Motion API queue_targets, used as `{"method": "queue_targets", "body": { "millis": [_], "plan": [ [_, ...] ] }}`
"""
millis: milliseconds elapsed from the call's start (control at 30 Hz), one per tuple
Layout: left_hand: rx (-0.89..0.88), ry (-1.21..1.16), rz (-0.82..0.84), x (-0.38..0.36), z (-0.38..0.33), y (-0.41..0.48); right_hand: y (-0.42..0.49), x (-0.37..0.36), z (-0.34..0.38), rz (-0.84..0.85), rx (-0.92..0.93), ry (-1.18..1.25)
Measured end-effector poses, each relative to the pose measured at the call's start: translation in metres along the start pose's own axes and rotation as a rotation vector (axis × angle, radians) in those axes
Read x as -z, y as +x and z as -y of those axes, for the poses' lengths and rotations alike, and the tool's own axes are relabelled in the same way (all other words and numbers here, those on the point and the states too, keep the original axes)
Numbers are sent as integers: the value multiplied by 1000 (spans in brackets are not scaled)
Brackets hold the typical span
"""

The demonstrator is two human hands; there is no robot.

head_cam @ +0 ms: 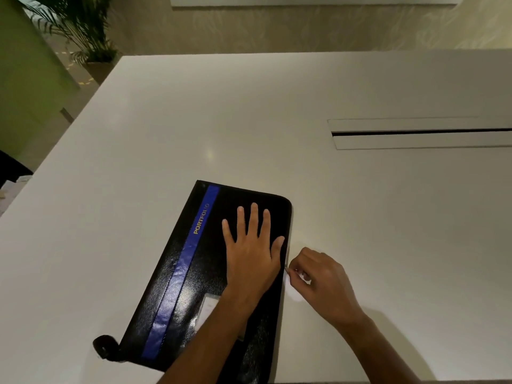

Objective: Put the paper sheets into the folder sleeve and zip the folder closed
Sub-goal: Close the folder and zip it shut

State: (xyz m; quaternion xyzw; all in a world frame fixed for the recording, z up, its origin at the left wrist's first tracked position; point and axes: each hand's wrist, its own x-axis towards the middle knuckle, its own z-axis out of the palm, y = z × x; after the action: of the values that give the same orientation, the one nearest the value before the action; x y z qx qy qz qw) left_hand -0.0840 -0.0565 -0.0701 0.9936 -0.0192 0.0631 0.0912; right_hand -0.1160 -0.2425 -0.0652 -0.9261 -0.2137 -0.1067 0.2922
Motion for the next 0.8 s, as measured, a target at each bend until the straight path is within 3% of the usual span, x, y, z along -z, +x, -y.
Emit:
{"method": "queue_targets", "body": {
  "millis": [367, 533, 800],
  "plan": [
    [-236, -85, 22, 3, 0, -33, -10, 13, -19, -62, -65, -94],
    [-394, -48, 100, 9, -3, -40, -23, 38, -32, -106, -175, -138],
    [-492, -11, 197, 17, -19, -30, -44, 46, -26, -85, -152, -29]
  ]
}}
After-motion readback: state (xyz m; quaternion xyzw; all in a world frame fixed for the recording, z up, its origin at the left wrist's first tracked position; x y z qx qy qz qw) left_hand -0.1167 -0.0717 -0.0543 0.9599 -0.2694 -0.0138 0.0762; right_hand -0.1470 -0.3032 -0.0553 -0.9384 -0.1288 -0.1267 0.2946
